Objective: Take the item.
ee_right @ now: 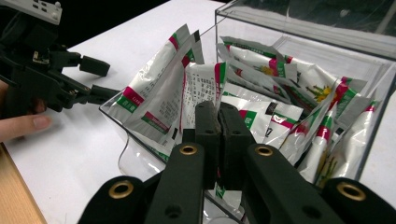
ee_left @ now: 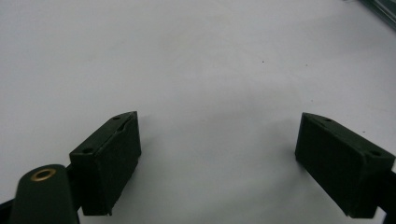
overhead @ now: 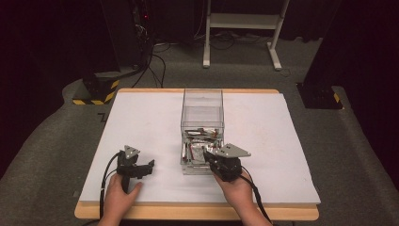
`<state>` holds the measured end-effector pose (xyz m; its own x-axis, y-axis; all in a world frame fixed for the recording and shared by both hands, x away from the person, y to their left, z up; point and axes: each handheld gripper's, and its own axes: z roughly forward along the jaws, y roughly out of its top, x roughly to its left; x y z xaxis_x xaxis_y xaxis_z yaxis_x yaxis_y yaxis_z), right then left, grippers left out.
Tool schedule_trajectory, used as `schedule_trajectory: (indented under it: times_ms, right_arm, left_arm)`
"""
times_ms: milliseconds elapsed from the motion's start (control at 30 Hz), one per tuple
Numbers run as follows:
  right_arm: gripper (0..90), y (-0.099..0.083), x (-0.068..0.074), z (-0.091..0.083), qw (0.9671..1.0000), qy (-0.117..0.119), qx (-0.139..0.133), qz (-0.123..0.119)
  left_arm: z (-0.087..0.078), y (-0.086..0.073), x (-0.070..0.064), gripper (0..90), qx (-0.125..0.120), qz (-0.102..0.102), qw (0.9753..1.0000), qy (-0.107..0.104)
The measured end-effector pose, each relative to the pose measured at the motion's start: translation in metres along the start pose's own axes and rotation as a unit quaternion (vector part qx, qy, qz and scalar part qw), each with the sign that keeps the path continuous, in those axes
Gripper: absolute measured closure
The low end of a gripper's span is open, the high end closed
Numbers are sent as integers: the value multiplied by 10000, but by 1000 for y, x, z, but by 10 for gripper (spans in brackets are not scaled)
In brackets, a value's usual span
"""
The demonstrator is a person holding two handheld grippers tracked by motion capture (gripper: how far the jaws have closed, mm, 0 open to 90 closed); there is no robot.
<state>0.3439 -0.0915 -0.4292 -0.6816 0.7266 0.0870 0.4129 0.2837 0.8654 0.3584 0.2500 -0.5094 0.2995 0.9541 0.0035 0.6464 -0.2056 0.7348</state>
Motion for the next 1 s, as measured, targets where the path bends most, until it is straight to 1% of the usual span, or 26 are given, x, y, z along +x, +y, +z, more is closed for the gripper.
schedule_trajectory:
  times_ms: [333, 800, 1000]
  right_arm:
    - [886, 1, -2, -4, 9999, -57, -101, 24]
    - [886, 4, -7, -13, 9993, -146, -326, 87]
    - [886, 6, -8, -15, 9990, -156, -403, 65]
  left_arm:
    - [0, 0, 0, 144, -1, 0, 10000, 0]
    - [0, 0, 0, 144, -1, -1, 10000, 0]
    - [0, 0, 0, 144, -1, -1, 10000, 1]
